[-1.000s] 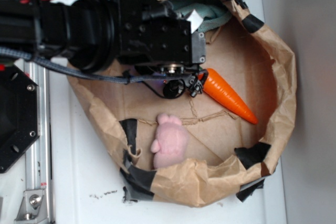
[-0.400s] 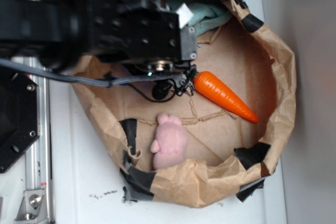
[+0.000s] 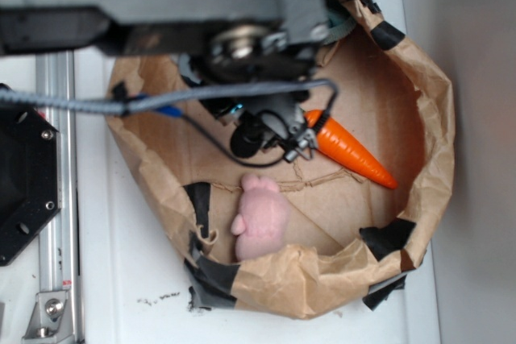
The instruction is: Grab the black box.
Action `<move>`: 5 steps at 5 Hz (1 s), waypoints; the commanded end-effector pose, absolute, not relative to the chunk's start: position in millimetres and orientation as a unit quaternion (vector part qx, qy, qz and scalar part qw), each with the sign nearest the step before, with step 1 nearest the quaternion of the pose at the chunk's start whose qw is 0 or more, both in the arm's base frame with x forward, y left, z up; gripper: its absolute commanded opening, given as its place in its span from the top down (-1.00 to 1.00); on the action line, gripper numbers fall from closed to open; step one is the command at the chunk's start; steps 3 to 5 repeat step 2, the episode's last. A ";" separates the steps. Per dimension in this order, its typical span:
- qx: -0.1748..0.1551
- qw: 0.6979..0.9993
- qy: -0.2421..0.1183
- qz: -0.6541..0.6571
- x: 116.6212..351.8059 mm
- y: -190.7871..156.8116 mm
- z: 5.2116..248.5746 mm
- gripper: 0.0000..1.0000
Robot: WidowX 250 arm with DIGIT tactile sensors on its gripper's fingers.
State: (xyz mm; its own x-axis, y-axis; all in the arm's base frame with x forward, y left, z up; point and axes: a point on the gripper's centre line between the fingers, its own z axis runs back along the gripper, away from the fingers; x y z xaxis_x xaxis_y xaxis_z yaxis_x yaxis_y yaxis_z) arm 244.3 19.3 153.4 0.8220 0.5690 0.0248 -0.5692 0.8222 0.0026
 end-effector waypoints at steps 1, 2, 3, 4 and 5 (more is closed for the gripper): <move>0.060 0.983 -0.035 0.169 248.0 -0.9 157.3 1.00; 0.065 0.981 -0.041 0.180 250.4 -0.9 156.9 1.00; 0.065 0.981 -0.041 0.180 250.4 -0.9 156.9 1.00; 0.065 0.981 -0.041 0.180 250.4 -0.9 156.9 1.00; 0.065 0.981 -0.041 0.180 250.4 -0.9 156.9 1.00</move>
